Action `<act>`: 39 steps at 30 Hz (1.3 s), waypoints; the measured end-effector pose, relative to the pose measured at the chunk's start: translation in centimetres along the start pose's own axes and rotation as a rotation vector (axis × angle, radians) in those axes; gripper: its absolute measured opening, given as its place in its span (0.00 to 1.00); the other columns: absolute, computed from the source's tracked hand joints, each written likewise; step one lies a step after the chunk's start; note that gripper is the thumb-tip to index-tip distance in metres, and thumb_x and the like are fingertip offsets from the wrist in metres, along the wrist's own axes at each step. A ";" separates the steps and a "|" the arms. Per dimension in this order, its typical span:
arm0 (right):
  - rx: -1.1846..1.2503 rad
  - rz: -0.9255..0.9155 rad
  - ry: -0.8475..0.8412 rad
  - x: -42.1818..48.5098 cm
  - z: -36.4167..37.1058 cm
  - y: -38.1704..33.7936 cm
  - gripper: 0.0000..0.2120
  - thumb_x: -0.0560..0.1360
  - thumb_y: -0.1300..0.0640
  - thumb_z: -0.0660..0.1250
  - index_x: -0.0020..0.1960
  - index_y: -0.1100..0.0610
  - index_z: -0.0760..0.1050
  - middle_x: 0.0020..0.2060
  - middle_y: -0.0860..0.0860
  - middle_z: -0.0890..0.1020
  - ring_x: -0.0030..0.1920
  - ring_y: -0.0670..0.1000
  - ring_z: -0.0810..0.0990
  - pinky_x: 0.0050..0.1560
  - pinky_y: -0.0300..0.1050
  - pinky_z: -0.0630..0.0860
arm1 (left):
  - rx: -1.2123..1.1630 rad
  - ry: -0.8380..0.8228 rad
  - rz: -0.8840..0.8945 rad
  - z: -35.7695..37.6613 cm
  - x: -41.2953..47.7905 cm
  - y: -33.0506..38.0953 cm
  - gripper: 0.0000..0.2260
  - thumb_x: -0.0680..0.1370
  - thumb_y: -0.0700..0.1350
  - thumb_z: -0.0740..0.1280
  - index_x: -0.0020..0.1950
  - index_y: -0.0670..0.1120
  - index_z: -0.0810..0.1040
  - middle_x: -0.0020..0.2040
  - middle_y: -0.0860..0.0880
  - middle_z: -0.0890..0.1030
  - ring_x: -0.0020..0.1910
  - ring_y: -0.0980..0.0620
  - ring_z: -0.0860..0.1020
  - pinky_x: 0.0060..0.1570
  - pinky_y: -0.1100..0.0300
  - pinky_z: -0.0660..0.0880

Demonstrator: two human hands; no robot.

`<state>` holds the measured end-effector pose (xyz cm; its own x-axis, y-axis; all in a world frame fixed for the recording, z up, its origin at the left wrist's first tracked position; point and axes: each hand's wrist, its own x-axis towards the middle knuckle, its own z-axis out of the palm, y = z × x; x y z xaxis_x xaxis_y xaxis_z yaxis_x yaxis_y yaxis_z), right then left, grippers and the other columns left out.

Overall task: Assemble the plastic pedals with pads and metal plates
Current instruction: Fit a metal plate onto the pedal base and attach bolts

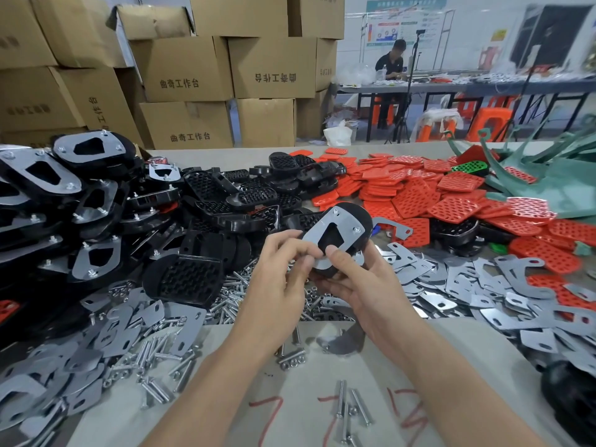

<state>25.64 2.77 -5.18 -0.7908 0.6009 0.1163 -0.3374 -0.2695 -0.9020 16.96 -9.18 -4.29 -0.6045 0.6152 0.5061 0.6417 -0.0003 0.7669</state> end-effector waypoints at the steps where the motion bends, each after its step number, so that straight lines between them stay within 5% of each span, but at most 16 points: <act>1: 0.005 -0.007 -0.001 0.1 0.0 0.0 0.11 0.80 0.60 0.69 0.62 0.56 0.77 0.51 0.57 0.86 0.49 0.58 0.85 0.52 0.51 0.85 | -0.013 -0.007 0.015 -0.1 -0.1 0.1 0.12 0.85 0.43 0.60 0.53 0.59 0.79 0.62 0.59 0.72 0.64 0.61 0.73 0.52 0.74 0.68; 4: 0.011 -0.006 -0.016 0.0 0.0 0.0 0.12 0.81 0.60 0.69 0.64 0.57 0.76 0.51 0.58 0.87 0.49 0.59 0.87 0.53 0.55 0.85 | -0.105 -0.001 -0.041 -0.2 -0.4 0.3 0.08 0.84 0.50 0.57 0.59 0.61 0.73 0.55 0.60 0.79 0.49 0.57 0.78 0.45 0.64 0.73; 7: -0.012 -0.008 -0.034 0.0 0.0 0.1 0.12 0.80 0.59 0.69 0.64 0.56 0.76 0.50 0.58 0.87 0.49 0.58 0.87 0.55 0.57 0.84 | -0.089 -0.018 -0.053 0.0 -0.2 0.3 0.09 0.84 0.49 0.57 0.54 0.56 0.76 0.59 0.61 0.75 0.59 0.61 0.75 0.54 0.63 0.74; 10: -0.029 -0.027 -0.041 0.0 -0.1 0.2 0.11 0.80 0.60 0.70 0.62 0.56 0.77 0.49 0.56 0.88 0.46 0.55 0.87 0.54 0.54 0.84 | -0.125 -0.039 -0.045 -0.1 -0.1 0.5 0.14 0.83 0.51 0.56 0.49 0.54 0.81 0.61 0.59 0.72 0.68 0.64 0.70 0.57 0.74 0.68; 13: 0.010 -0.008 -0.013 0.2 -0.1 0.2 0.10 0.79 0.60 0.71 0.60 0.56 0.78 0.45 0.56 0.87 0.42 0.55 0.86 0.47 0.46 0.84 | -0.229 -0.028 -0.091 -0.2 -0.3 0.3 0.12 0.81 0.59 0.56 0.57 0.58 0.77 0.56 0.56 0.79 0.57 0.56 0.79 0.54 0.63 0.74; 15: 0.019 -0.002 -0.011 0.1 -0.1 0.2 0.11 0.79 0.60 0.71 0.61 0.57 0.77 0.47 0.58 0.88 0.44 0.56 0.86 0.48 0.49 0.85 | -0.214 -0.030 -0.118 -0.1 -0.3 0.2 0.11 0.81 0.60 0.56 0.58 0.60 0.74 0.55 0.57 0.80 0.53 0.54 0.80 0.51 0.62 0.74; 19: -0.001 -0.011 -0.033 -0.1 0.0 0.0 0.12 0.79 0.60 0.70 0.62 0.57 0.77 0.49 0.56 0.88 0.48 0.56 0.87 0.51 0.52 0.84 | -0.078 -0.058 -0.018 0.1 -0.1 0.4 0.15 0.84 0.55 0.53 0.50 0.56 0.79 0.62 0.61 0.71 0.71 0.64 0.67 0.58 0.76 0.65; 23: 0.028 0.015 -0.003 0.0 0.2 -0.3 0.12 0.79 0.58 0.71 0.61 0.57 0.78 0.46 0.57 0.88 0.41 0.55 0.85 0.45 0.47 0.84 | -0.268 -0.045 -0.072 0.0 -0.3 0.1 0.17 0.82 0.64 0.52 0.61 0.57 0.73 0.56 0.56 0.80 0.55 0.51 0.81 0.61 0.49 0.76; 25: 0.043 0.025 0.002 0.0 0.2 -0.3 0.12 0.78 0.58 0.71 0.61 0.57 0.78 0.47 0.59 0.88 0.41 0.57 0.85 0.43 0.45 0.83 | -0.242 -0.034 -0.092 0.0 -0.2 0.1 0.20 0.81 0.66 0.50 0.60 0.57 0.73 0.57 0.56 0.81 0.56 0.53 0.81 0.59 0.44 0.77; 28: 0.017 0.020 -0.037 -0.2 0.1 -0.2 0.13 0.78 0.57 0.71 0.62 0.56 0.78 0.49 0.58 0.88 0.44 0.57 0.87 0.45 0.46 0.84 | -0.165 -0.039 -0.064 0.2 -0.1 0.0 0.20 0.83 0.62 0.50 0.53 0.54 0.79 0.63 0.62 0.73 0.70 0.58 0.71 0.64 0.53 0.73; 31: 0.023 0.019 -0.043 -0.2 0.3 -0.4 0.17 0.74 0.53 0.73 0.62 0.56 0.78 0.48 0.57 0.88 0.44 0.58 0.88 0.45 0.43 0.83 | -0.166 -0.048 -0.016 -0.1 -0.3 0.1 0.19 0.82 0.64 0.52 0.55 0.56 0.78 0.60 0.62 0.76 0.68 0.63 0.72 0.59 0.71 0.70; 34: 0.037 0.029 -0.018 -0.1 0.3 -0.4 0.19 0.73 0.52 0.74 0.62 0.56 0.78 0.47 0.59 0.88 0.44 0.59 0.87 0.44 0.44 0.83 | -0.282 -0.046 -0.100 -0.2 -0.4 0.4 0.19 0.80 0.68 0.52 0.59 0.58 0.73 0.56 0.59 0.81 0.54 0.56 0.81 0.52 0.67 0.75; 37: 0.024 0.022 -0.045 -0.2 0.3 -0.3 0.20 0.73 0.52 0.74 0.63 0.56 0.78 0.50 0.59 0.87 0.47 0.59 0.88 0.47 0.46 0.84 | -0.152 -0.046 -0.063 0.1 -0.1 0.2 0.19 0.83 0.61 0.51 0.52 0.55 0.79 0.61 0.61 0.76 0.68 0.63 0.71 0.63 0.68 0.69; 39: 0.027 0.021 -0.056 -0.3 0.4 -0.5 0.20 0.73 0.53 0.73 0.63 0.56 0.78 0.50 0.58 0.88 0.46 0.58 0.88 0.46 0.45 0.83 | -0.187 -0.059 -0.051 0.1 -0.1 0.1 0.21 0.83 0.60 0.52 0.50 0.53 0.81 0.64 0.61 0.75 0.72 0.61 0.68 0.67 0.60 0.69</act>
<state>25.80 2.41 -4.63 -0.8249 0.5522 0.1210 -0.3336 -0.3026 -0.8929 17.11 -9.15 -4.33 -0.6016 0.6635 0.4449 0.5091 -0.1107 0.8536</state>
